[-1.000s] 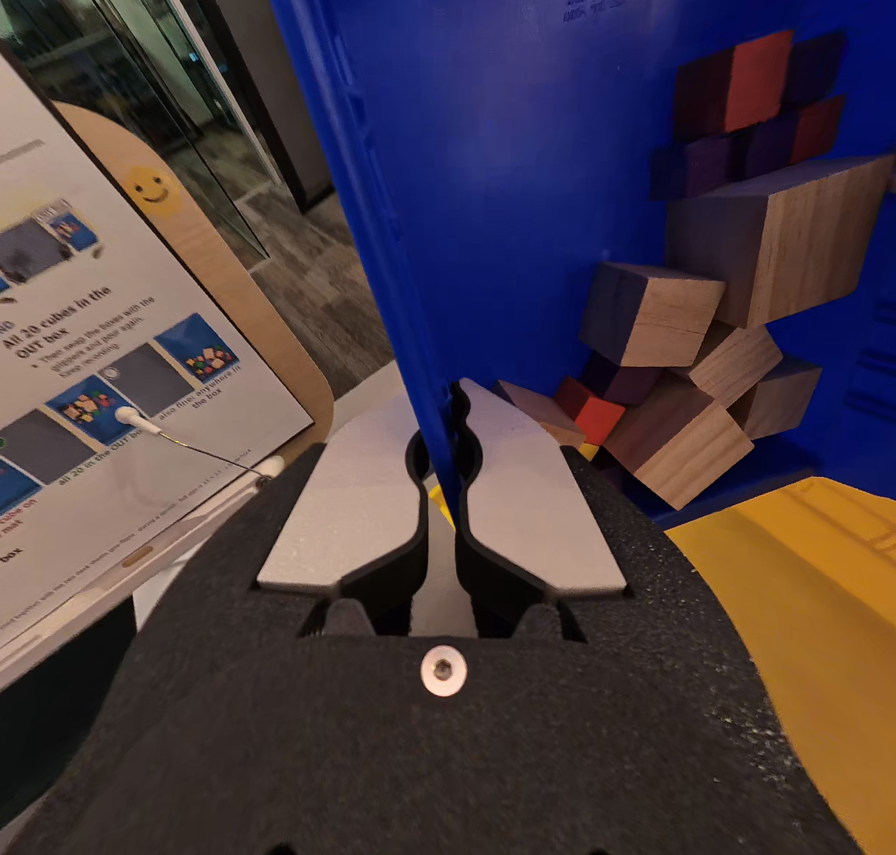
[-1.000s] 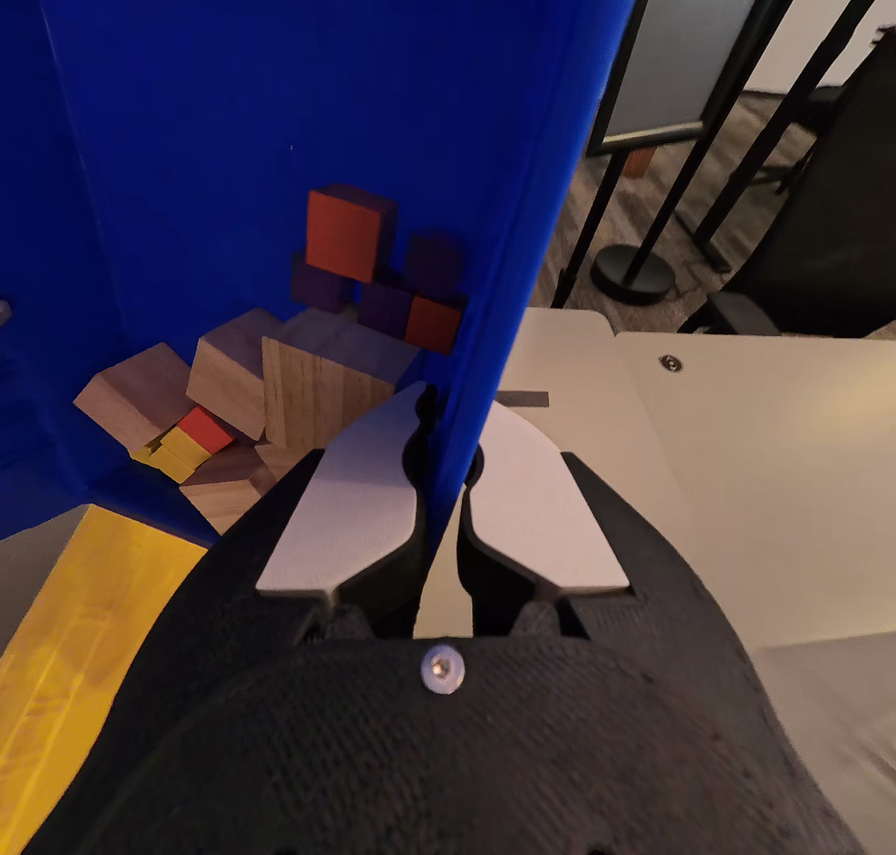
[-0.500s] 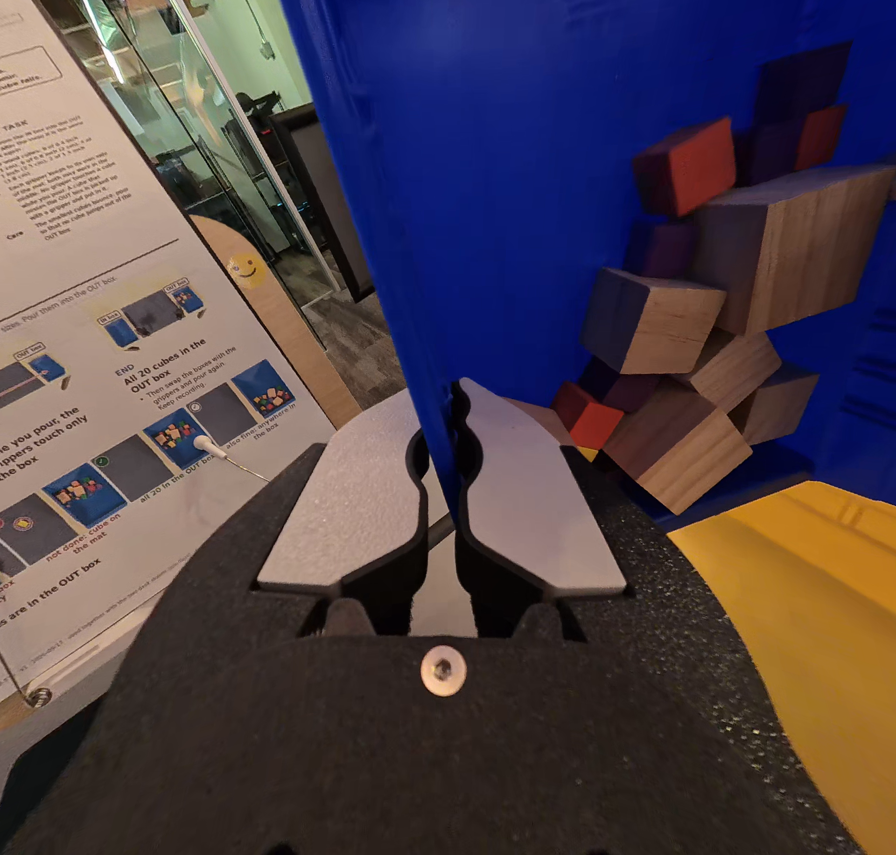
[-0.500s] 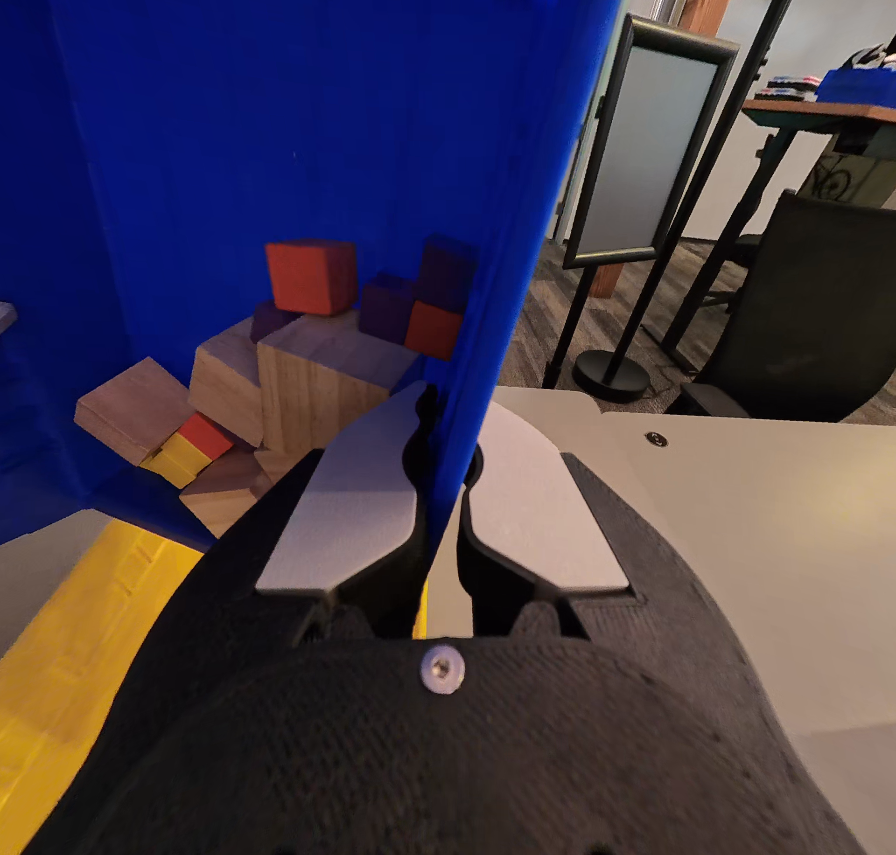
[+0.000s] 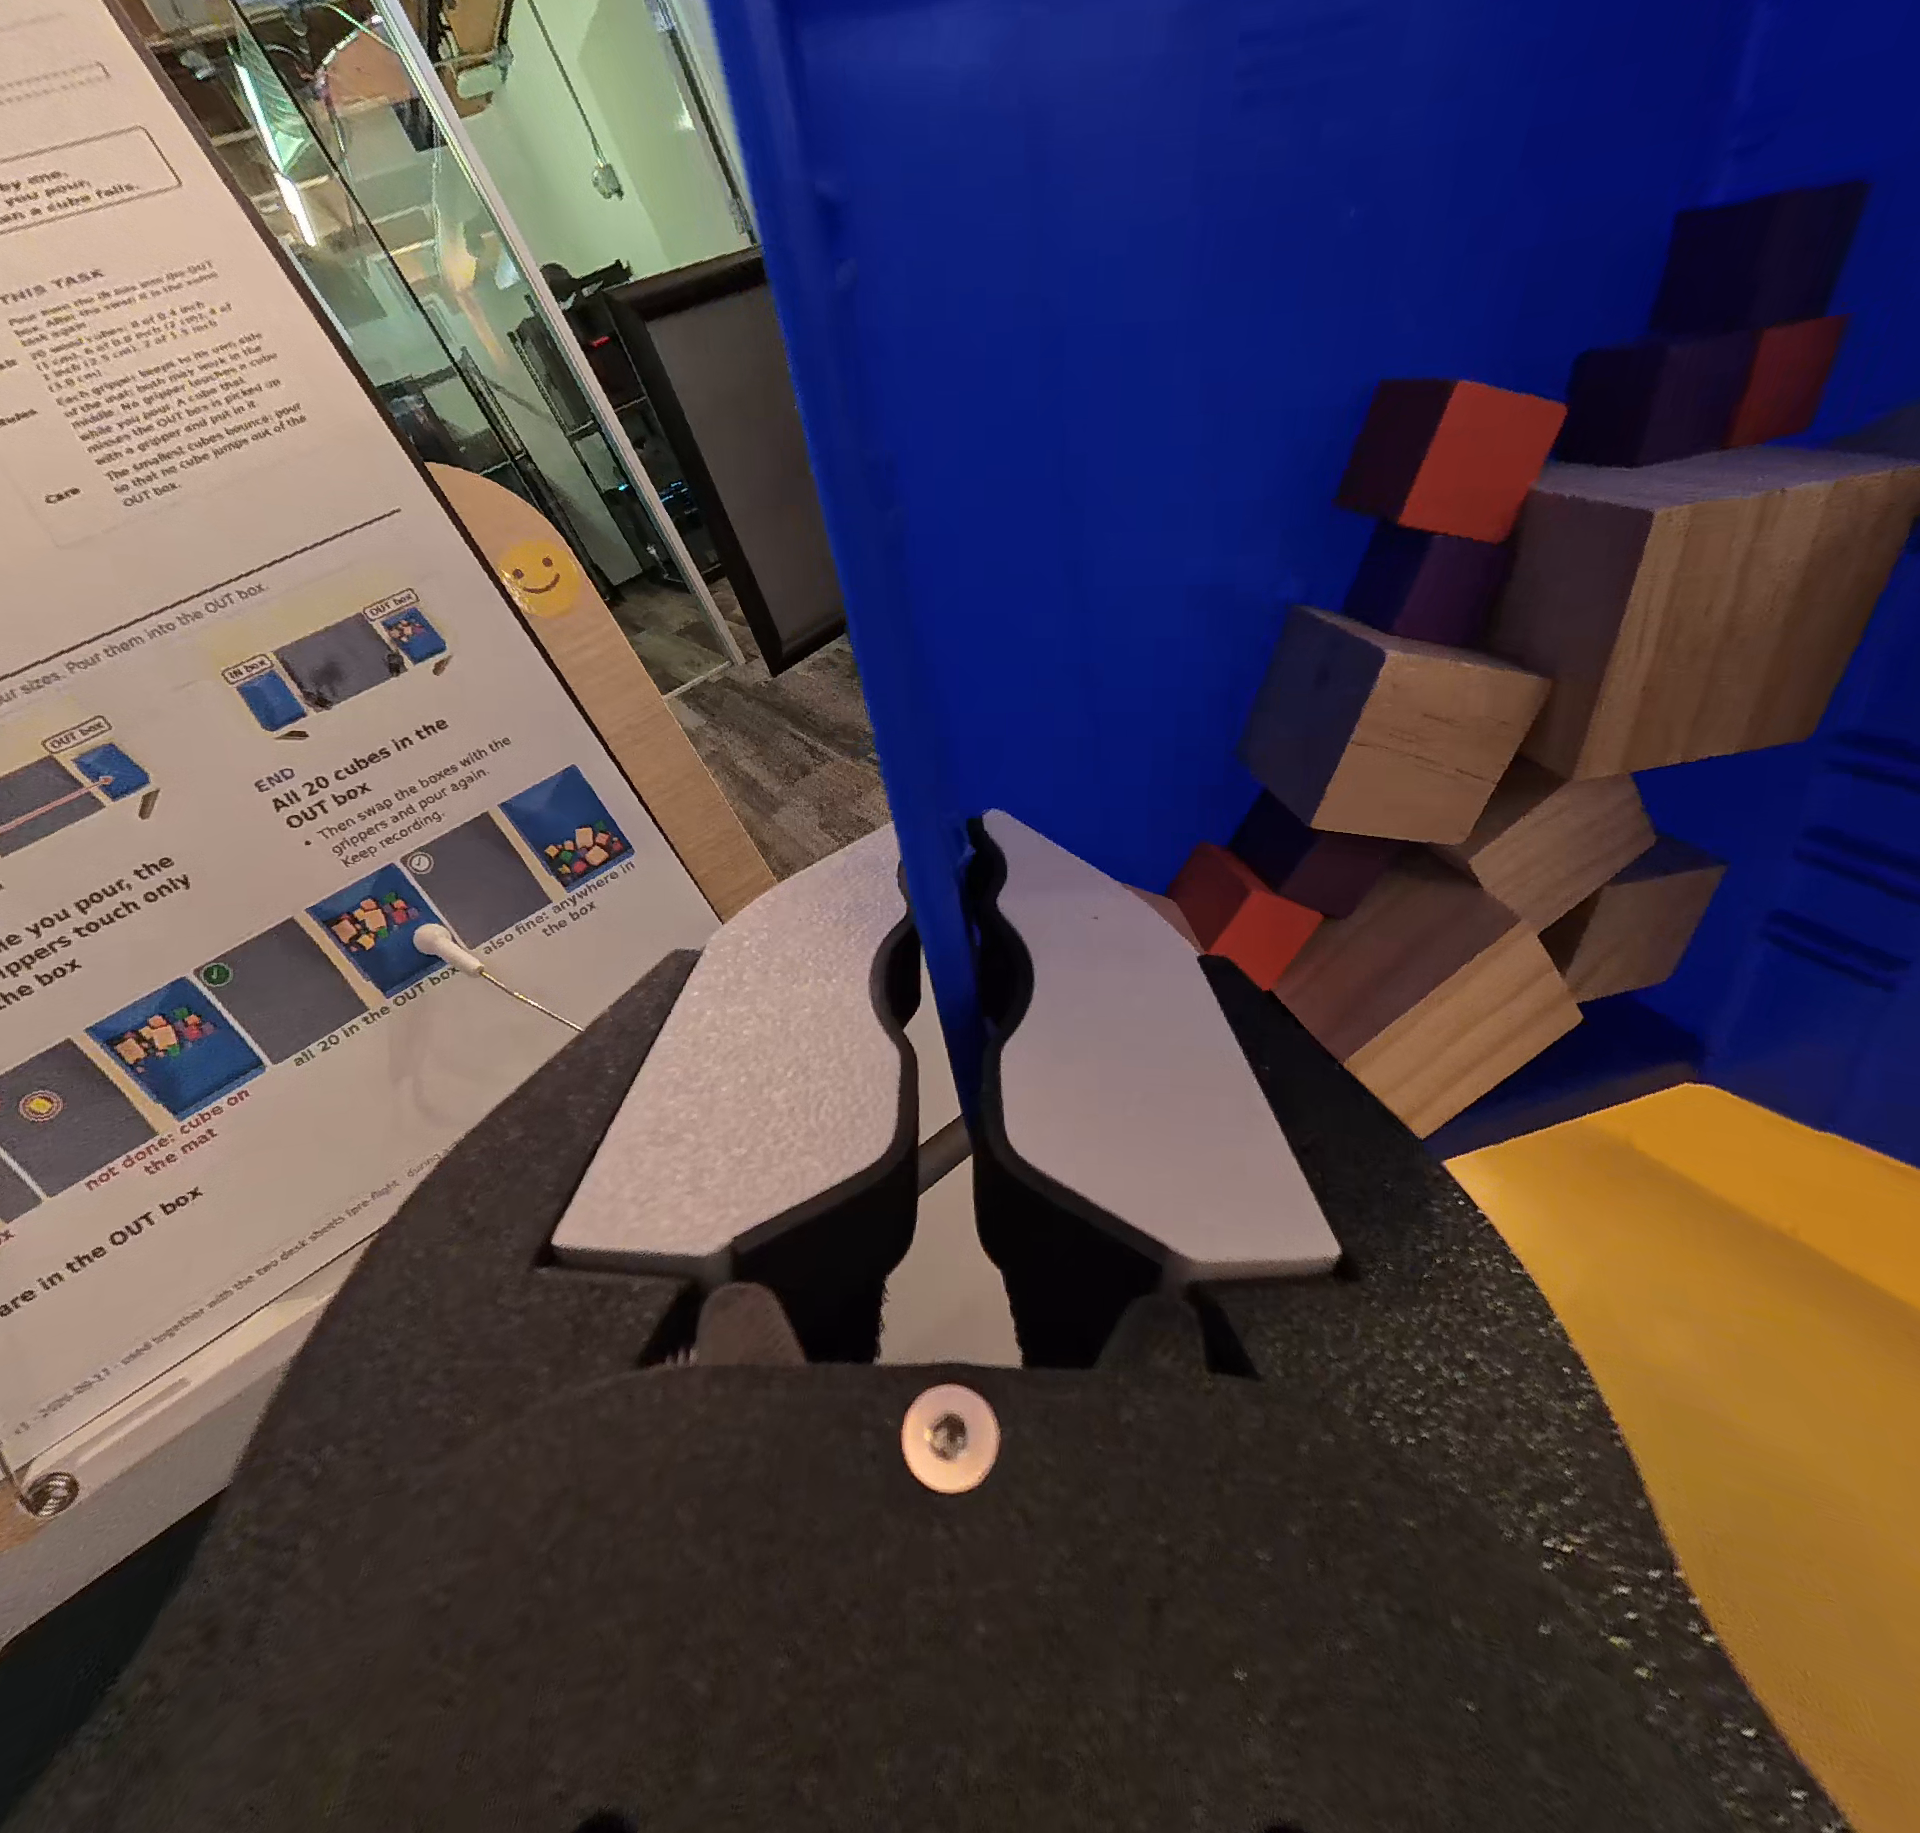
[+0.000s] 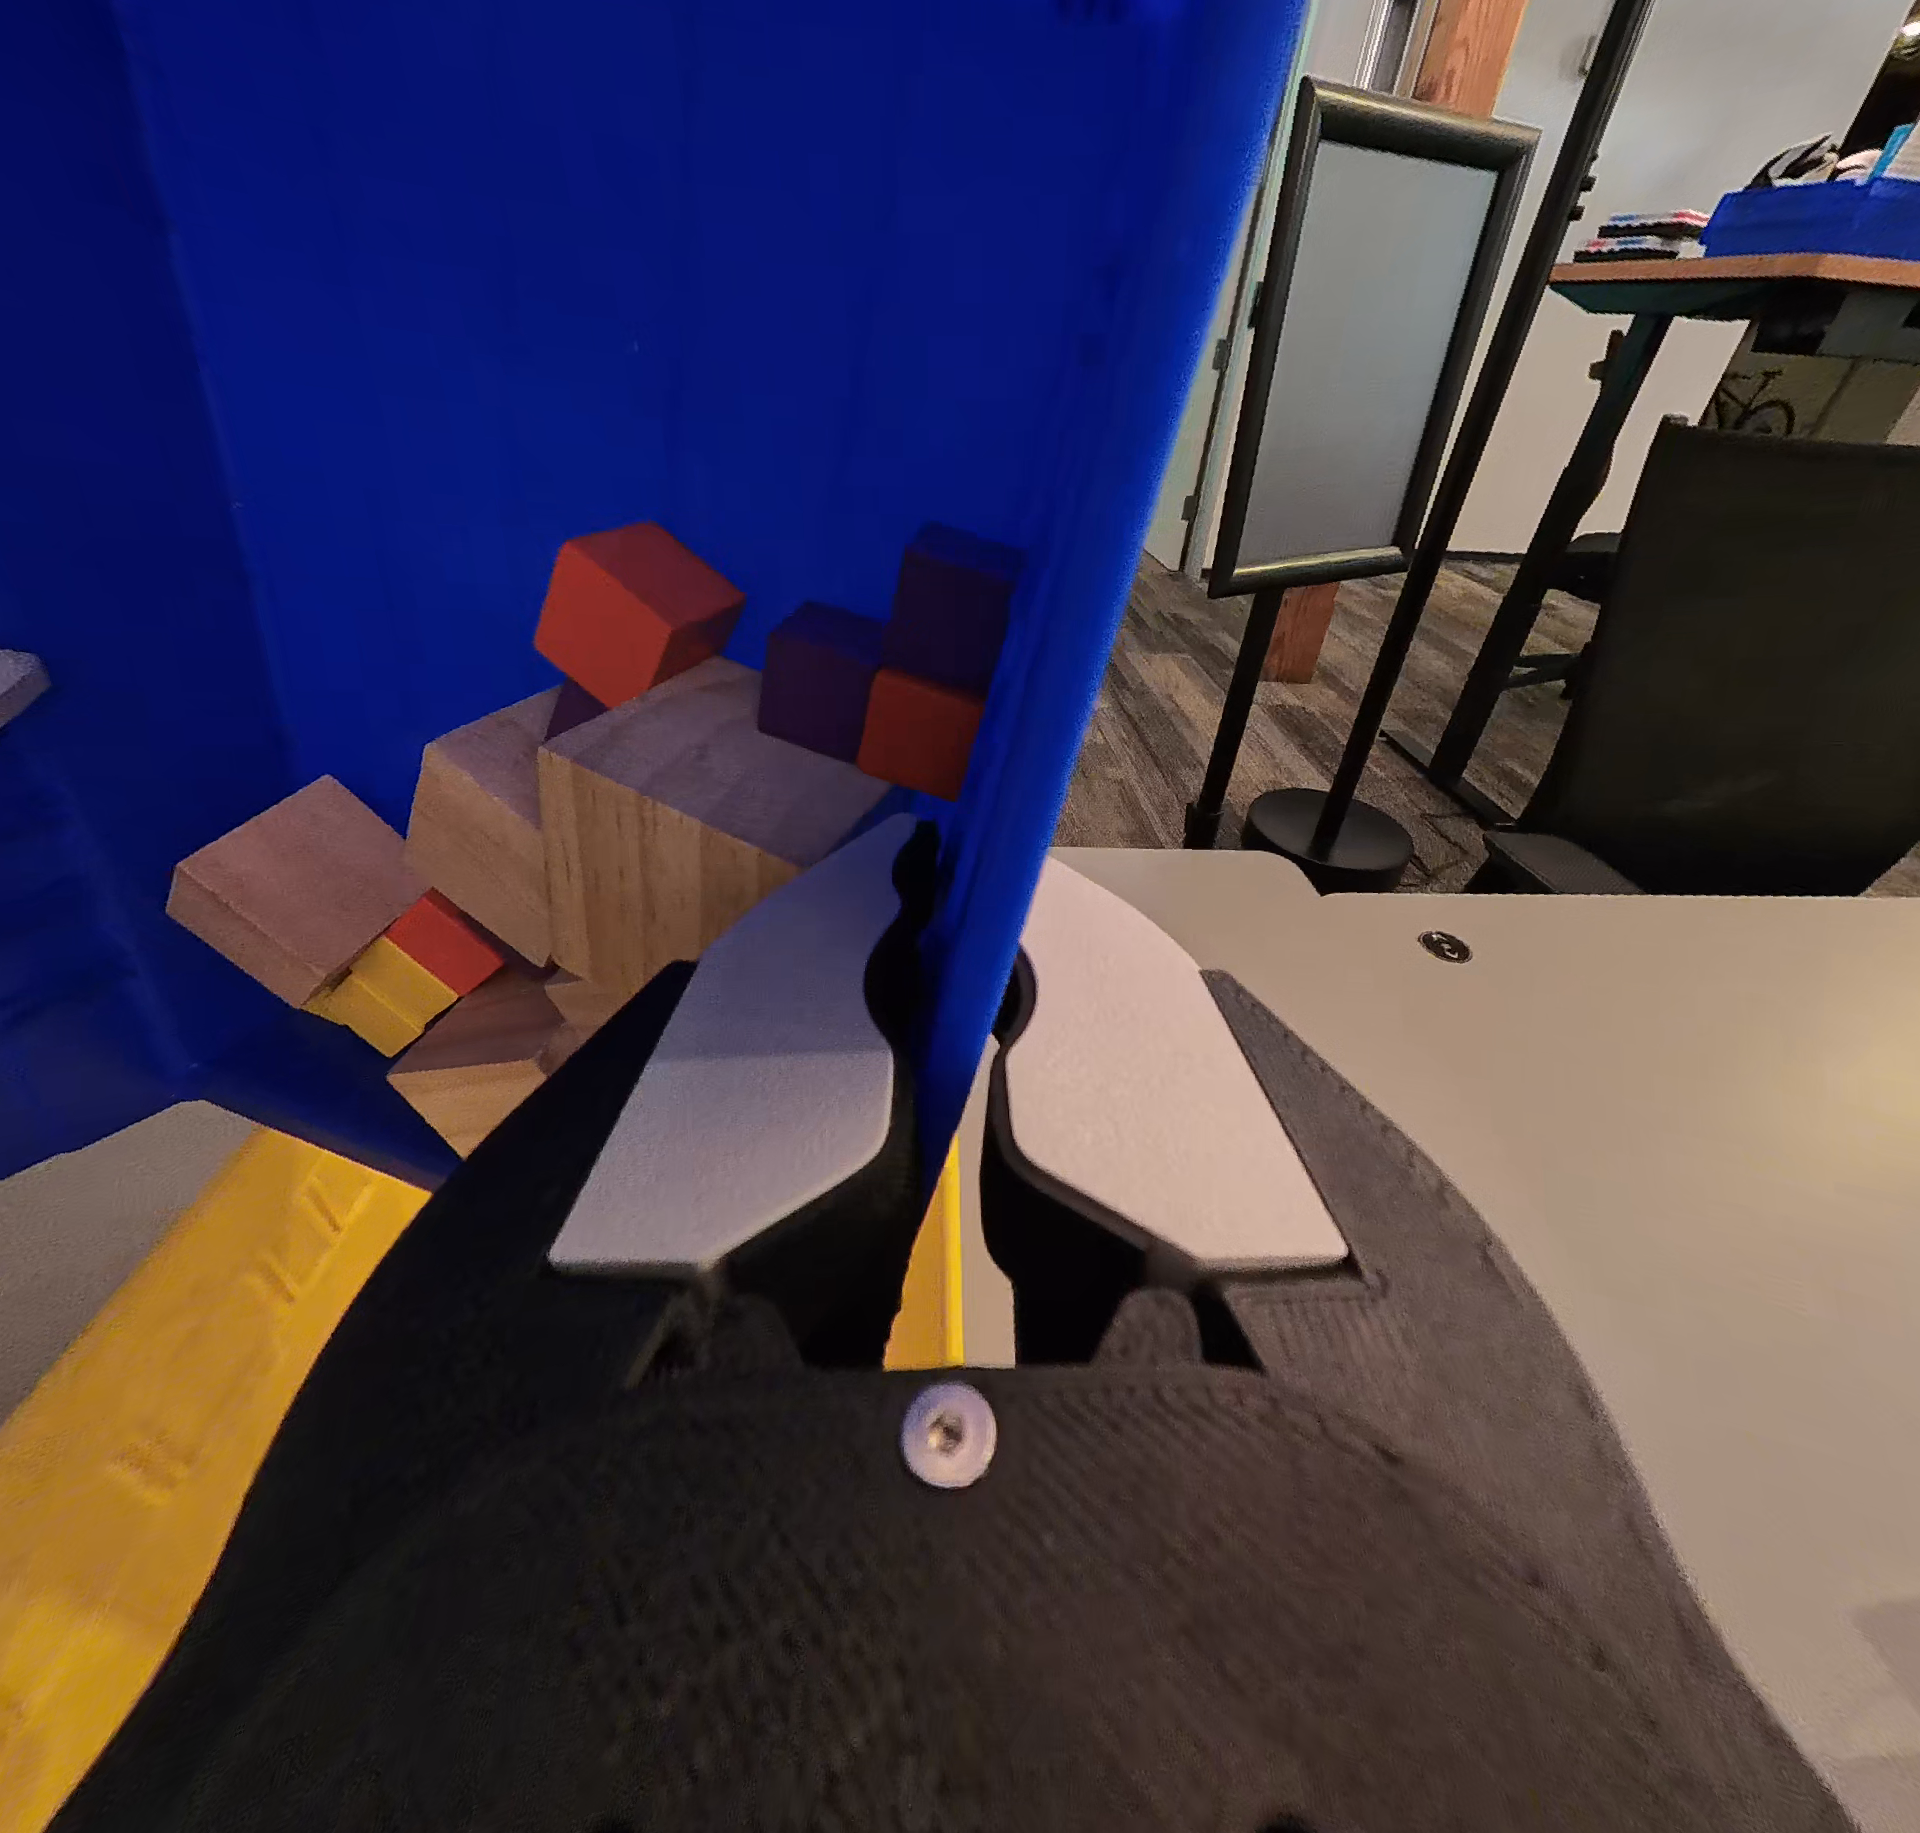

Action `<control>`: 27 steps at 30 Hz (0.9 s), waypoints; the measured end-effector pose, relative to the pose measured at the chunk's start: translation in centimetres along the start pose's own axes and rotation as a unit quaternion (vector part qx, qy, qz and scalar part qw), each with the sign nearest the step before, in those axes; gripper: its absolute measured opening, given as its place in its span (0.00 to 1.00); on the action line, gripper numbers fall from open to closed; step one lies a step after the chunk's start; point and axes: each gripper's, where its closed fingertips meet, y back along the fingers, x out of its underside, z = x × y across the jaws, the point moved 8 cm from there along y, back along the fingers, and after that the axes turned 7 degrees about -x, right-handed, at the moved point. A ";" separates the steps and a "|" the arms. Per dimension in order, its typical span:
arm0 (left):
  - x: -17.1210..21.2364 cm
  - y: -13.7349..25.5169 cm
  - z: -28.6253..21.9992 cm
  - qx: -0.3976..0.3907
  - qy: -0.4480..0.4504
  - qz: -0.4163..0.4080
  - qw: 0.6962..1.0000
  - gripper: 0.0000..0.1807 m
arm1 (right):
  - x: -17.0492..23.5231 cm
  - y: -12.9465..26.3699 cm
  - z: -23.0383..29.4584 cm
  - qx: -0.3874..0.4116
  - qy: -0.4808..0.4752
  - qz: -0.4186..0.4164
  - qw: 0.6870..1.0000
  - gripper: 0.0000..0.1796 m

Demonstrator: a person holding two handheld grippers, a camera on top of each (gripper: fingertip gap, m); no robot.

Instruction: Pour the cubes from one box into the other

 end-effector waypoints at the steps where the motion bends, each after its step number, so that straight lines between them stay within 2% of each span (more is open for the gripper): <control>1: 0.0 0.0 0.0 0.001 0.001 -0.001 1.000 0.02 | 0.2 0.1 0.0 0.002 -0.001 -0.002 1.000 0.03; 8: 0.3 -0.3 -0.2 0.000 -0.020 0.015 1.000 0.03 | 1.2 -0.6 -0.2 -0.003 -0.033 0.015 0.999 0.02; 14: 0.0 -0.1 0.1 0.004 -0.004 0.005 1.000 0.03 | 0.8 -0.1 0.2 0.004 -0.008 -0.001 1.000 0.03; 16: 0.0 -0.1 0.0 -0.005 -0.018 0.011 1.000 0.03 | 0.7 -0.3 0.1 -0.002 -0.037 0.011 0.999 0.02; 18: 0.1 -0.2 0.3 0.003 -0.003 0.015 1.000 0.03 | 0.4 -0.2 0.4 0.010 -0.009 0.013 1.000 0.03; 24: 0.0 0.2 0.7 0.001 -0.003 0.004 1.000 0.03 | 0.1 -0.2 0.5 -0.001 -0.013 0.007 1.000 0.03; 27: -0.5 0.4 0.5 -0.008 -0.028 0.006 1.000 0.03 | -0.3 -0.1 0.4 -0.007 -0.050 0.007 0.999 0.02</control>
